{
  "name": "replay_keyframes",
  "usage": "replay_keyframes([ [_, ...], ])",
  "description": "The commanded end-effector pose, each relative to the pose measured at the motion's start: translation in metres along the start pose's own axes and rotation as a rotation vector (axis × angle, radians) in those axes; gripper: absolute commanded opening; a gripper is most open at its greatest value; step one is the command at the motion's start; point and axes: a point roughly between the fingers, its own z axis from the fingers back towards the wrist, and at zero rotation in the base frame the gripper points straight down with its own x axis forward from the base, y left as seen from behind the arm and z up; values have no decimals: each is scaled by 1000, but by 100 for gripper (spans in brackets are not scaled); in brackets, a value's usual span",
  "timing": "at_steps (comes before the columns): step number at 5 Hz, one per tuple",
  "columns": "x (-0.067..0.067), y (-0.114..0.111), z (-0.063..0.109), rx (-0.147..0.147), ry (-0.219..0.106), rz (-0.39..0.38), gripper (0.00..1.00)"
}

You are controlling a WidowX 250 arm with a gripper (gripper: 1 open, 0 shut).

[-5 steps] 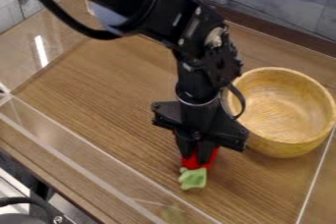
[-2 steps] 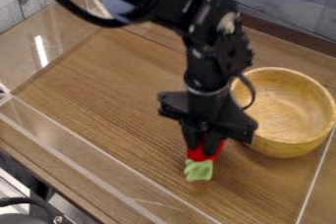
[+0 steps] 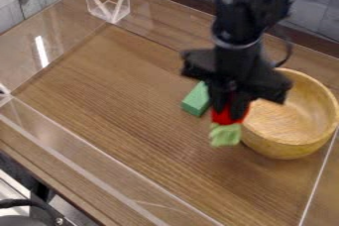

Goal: Move the red fruit to the right

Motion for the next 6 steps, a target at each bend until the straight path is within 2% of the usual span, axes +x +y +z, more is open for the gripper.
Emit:
replay_keyframes([
  [1, 17, -25, 7, -29, -44, -44, 0],
  [3, 12, -13, 12, -16, -48, -31, 0],
  [6, 13, -17, 8, 0, -49, -36, 0],
])
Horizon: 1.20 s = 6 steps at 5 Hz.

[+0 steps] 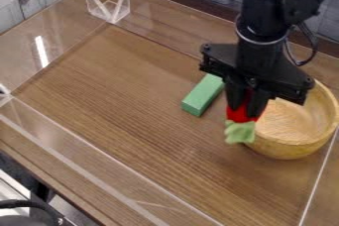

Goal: Move the red fruit to the right

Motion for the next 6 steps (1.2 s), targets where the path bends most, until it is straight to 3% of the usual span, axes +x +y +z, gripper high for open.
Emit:
replay_keyframes([
  [1, 9, -6, 6, -11, -38, -1, 0],
  [6, 10, -5, 16, 7, -58, 1, 0],
])
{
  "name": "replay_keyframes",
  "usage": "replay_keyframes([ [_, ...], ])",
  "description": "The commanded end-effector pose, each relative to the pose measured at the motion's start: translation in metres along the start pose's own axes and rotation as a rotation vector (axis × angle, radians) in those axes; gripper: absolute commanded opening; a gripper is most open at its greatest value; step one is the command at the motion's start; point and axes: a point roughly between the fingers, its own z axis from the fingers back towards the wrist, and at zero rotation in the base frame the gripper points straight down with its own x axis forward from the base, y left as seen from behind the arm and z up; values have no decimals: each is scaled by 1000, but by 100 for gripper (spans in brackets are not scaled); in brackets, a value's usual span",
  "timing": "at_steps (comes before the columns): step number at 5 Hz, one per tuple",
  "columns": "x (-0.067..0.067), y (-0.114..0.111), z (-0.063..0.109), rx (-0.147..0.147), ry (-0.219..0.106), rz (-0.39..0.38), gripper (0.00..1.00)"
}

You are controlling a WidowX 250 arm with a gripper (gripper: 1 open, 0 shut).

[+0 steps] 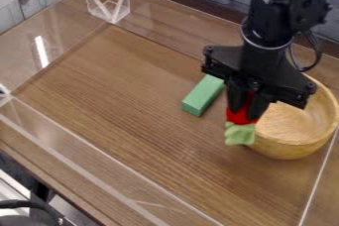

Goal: Move the red fruit to the right

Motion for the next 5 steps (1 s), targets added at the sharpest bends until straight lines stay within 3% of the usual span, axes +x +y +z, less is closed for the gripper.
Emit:
replay_keyframes([
  [1, 11, -4, 18, -27, -67, 1, 0],
  [5, 12, -4, 19, -14, -72, 9, 0],
])
